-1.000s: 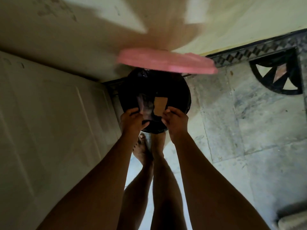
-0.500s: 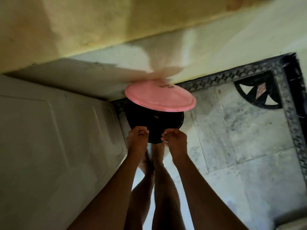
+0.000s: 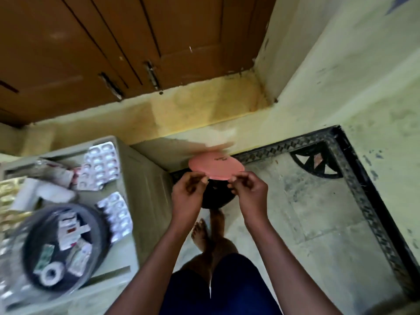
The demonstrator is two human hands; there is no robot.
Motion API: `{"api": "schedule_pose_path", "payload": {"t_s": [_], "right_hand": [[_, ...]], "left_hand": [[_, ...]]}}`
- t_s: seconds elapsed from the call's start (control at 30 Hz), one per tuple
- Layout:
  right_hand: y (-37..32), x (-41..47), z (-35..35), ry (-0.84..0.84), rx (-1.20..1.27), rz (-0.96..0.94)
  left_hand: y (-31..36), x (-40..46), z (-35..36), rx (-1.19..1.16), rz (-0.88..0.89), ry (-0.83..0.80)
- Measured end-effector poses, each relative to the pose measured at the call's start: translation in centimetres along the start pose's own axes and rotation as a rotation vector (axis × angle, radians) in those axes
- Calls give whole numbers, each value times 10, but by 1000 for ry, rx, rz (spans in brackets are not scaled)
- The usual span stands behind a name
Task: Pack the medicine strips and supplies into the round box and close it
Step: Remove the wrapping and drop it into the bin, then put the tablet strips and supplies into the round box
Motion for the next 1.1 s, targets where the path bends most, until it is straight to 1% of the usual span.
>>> {"api": "schedule_pose_path", "payload": {"t_s": [0.07, 0.17, 0.37, 0.47, 0.63, 0.77, 0.93, 1.1], "right_hand": [[-42, -34, -10, -12, 26, -59], [-68, -53, -9, -55, 7, -153], [-118, -103, -7, -99, -7, -314], [-139, -117, -4, -128, -2, -376], [-169, -134, 14, -243, 11, -448], [-182, -147, 37, -345, 47, -462], [-185, -164, 77, -441, 40, -486], [-181, -184, 127, -492, 18, -499]], "left_hand": [[48, -30, -18, -1, 86, -18], [80, -49, -27, 6, 183, -32], [141, -89, -57, -20, 344, 21], [157, -102, -69, -1, 397, 60], [169, -118, -99, -13, 402, 180], [170, -127, -123, -30, 395, 290], [160, -132, -165, -66, 377, 395], [147, -133, -219, -81, 363, 464]]}}
Point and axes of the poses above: each hand's wrist, its own x-axis towards the middle knuckle, its own z-axis out of the palm, y = z × x, the point moved 7 cm from there along x, towards the middle knuckle, and after that the axes turned 2 degrees about z, right-handed, at the moved point
